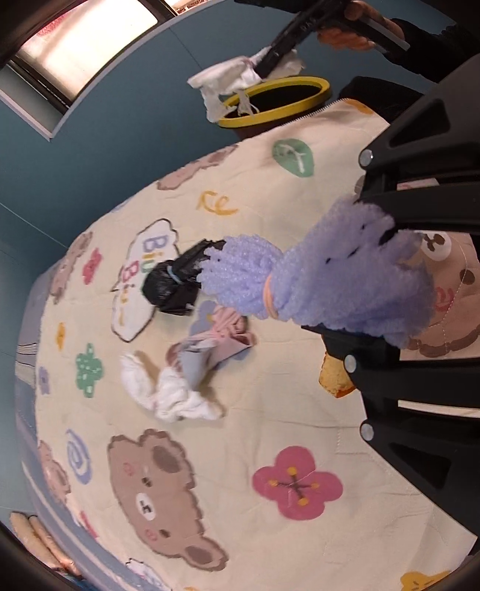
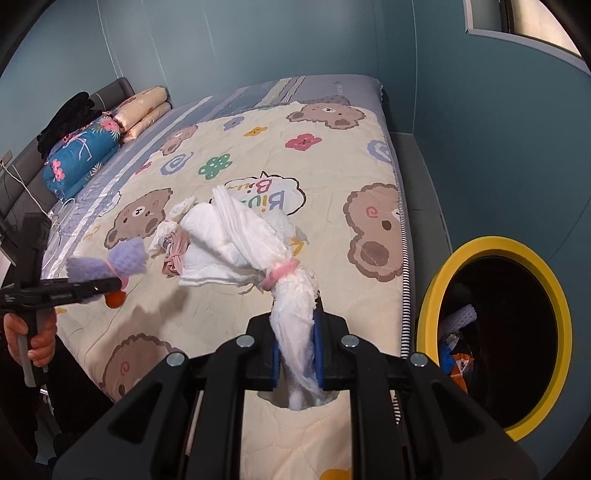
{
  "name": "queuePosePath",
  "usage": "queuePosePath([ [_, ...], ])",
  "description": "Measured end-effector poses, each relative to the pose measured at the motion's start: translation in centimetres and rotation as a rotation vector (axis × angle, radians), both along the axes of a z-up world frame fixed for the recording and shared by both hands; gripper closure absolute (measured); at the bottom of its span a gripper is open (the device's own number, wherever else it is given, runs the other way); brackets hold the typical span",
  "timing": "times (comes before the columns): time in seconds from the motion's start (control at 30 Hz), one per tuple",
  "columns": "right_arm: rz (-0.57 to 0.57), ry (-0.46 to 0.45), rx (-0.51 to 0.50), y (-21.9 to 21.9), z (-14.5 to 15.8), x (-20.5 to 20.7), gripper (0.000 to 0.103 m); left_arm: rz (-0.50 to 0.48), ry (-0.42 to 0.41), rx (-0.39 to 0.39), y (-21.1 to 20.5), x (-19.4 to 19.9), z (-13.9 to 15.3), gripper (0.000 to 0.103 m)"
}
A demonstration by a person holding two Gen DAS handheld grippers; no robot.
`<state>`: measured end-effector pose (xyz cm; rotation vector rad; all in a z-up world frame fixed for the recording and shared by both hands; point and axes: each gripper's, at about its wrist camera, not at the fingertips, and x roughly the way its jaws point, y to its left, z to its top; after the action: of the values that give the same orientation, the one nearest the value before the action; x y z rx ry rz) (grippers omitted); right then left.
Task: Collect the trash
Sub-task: 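Carry the purple mesh net and white tissue in both tools over the yellow bin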
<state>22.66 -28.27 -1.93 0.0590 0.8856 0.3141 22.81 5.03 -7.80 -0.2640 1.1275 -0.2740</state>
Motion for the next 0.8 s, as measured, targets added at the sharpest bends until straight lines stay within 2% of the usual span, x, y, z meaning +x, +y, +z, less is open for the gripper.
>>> queuePosePath([
  [0.27, 0.015, 0.008, 0.0, 0.1, -0.4, -0.2, 0.089, -0.014, 0.002, 0.024, -0.3, 0.1, -0.5, 0.079],
  [0.33, 0.017, 0.013, 0.003, 0.2, -0.6, -0.1, 0.089, -0.017, 0.01, 0.016, -0.2, 0.3, -0.4, 0.071],
  [0.47, 0.023, 0.017, 0.006, 0.2, -1.0, 0.0, 0.09, -0.021, -0.006, 0.041, -0.3, 0.2, 0.3, 0.07],
  [0.53, 0.024, 0.019, 0.006, 0.3, -1.2, 0.2, 0.089, -0.027, -0.02, 0.077, -0.5, 0.1, 0.6, 0.08],
  [0.6, 0.025, 0.025, 0.011, 0.3, -1.5, 0.3, 0.09, -0.037, -0.016, 0.101, -0.8, 0.2, 0.5, 0.085],
  [0.7, 0.025, 0.024, 0.015, 0.3, -1.6, 0.3, 0.089, -0.031, -0.018, 0.102, -1.0, 0.2, 0.6, 0.086],
  [0.8, 0.024, 0.015, 0.018, 0.1, -1.5, -0.1, 0.089, -0.031, -0.061, 0.1, -1.3, -0.2, 1.8, 0.086],
])
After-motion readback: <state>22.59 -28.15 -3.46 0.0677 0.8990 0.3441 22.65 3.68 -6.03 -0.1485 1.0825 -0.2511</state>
